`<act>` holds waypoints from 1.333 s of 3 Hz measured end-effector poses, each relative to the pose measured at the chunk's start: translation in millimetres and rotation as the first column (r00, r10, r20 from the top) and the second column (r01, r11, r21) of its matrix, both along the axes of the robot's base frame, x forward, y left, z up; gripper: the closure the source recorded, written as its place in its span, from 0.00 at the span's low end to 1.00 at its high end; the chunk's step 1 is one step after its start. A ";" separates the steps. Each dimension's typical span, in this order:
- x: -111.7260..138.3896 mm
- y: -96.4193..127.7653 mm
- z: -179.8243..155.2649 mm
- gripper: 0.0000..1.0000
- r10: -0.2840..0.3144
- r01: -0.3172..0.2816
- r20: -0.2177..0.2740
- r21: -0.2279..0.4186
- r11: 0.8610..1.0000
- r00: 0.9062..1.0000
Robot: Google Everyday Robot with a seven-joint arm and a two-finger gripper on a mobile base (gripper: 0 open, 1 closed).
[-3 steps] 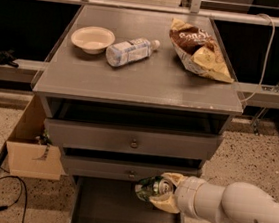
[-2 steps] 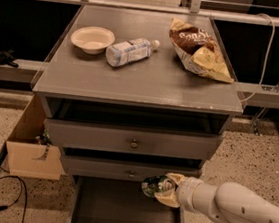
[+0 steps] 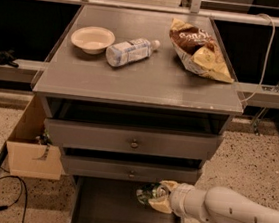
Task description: Place green can into bottom drawer
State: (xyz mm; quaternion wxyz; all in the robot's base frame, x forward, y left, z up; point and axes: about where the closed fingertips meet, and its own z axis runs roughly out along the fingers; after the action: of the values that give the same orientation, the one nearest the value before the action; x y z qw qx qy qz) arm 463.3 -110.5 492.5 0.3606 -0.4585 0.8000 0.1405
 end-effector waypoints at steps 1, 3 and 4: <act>-3.5 8.7 -63.9 1.00 -0.023 0.024 -0.066 0.011 1.000 0.998; 13.9 14.8 -144.6 1.00 -0.042 0.047 -0.123 0.039 0.998 0.992; 13.9 14.8 -144.6 1.00 -0.042 0.047 -0.123 0.039 0.998 0.992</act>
Offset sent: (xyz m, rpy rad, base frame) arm 0.0016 0.0137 -0.1398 0.0305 0.1286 -0.0538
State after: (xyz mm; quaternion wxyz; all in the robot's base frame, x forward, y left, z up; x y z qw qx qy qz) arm 477.2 -95.7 347.9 0.3235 -0.4236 0.8274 0.1769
